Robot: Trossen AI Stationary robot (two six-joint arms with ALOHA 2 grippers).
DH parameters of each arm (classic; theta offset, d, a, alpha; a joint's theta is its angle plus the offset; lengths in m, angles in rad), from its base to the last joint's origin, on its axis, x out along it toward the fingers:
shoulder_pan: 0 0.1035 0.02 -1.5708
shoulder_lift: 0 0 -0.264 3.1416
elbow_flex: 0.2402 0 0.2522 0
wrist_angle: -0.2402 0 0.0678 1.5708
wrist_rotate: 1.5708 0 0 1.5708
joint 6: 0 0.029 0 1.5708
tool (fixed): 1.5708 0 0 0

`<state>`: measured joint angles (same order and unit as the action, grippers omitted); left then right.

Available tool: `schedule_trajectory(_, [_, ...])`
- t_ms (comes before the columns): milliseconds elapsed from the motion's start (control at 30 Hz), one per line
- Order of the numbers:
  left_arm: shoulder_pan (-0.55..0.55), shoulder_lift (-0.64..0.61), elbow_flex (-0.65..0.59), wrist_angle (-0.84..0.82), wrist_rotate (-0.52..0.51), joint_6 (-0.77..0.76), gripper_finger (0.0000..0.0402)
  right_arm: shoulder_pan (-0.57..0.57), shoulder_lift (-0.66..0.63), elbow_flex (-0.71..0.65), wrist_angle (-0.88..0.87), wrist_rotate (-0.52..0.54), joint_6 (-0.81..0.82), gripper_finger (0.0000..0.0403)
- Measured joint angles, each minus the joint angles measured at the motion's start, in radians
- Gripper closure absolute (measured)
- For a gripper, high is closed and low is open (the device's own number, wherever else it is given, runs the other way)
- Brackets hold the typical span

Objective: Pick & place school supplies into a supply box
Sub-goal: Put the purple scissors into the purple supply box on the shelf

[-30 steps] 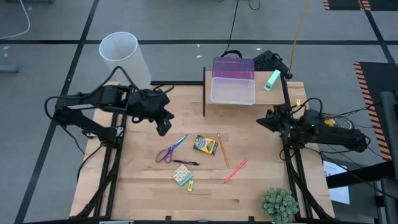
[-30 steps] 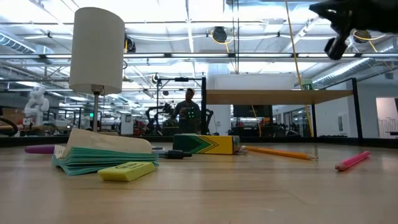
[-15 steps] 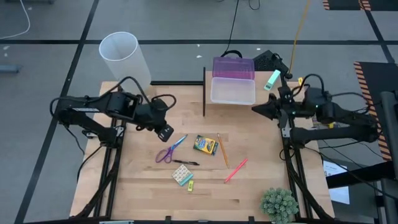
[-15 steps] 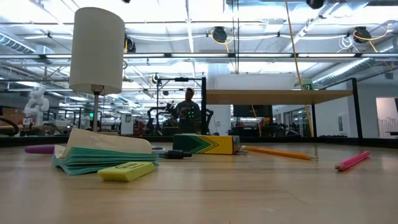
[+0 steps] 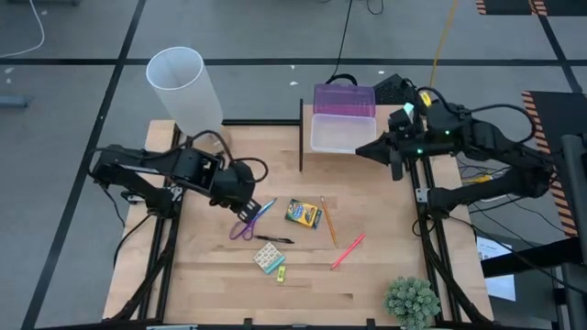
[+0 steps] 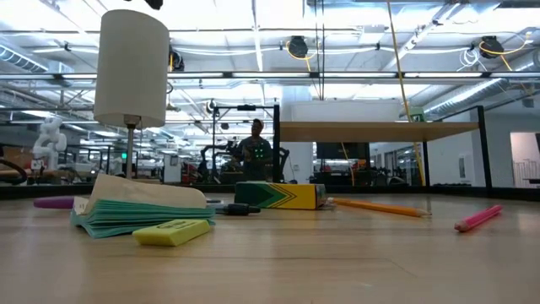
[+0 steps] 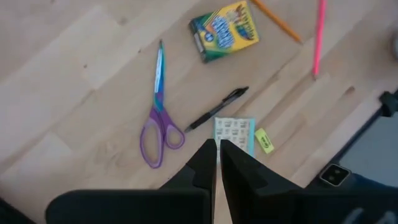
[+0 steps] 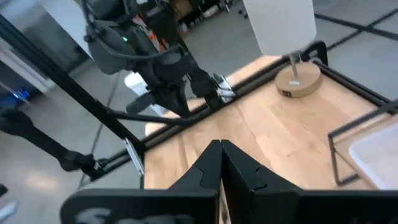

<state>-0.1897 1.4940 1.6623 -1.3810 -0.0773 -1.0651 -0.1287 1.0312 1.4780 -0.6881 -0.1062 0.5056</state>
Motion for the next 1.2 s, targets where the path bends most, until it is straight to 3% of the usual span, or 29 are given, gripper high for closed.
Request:
schedule_trajectory(200, [-0.02, 0.057, 0.0, -0.005, 0.045, -0.062, 0.0372, 0.032, 0.054, 0.042, -0.068, 0.0, -0.039, 0.0403])
schedule_trajectory(400, [-0.044, 0.146, 0.0, -0.023, 0.109, -0.158, 0.0329, 0.044, 0.088, 0.042, -0.066, 0.0, -0.074, 0.0403])
schedule_trajectory(600, [-0.054, 0.253, -0.012, -0.048, 0.175, -0.132, 0.0314, 0.044, 0.089, 0.041, -0.066, -0.002, -0.077, 0.0403])
schedule_trajectory(867, [-0.036, 0.263, -0.226, 0.003, 0.259, -0.134, 0.0314, 0.044, 0.052, 0.041, -0.114, -0.002, -0.085, 0.0403])
schedule_trajectory(1200, [0.009, 0.263, -0.429, 0.215, 0.311, -0.105, 0.0313, 0.044, 0.046, 0.041, -0.141, 0.0, -0.125, 0.0403])
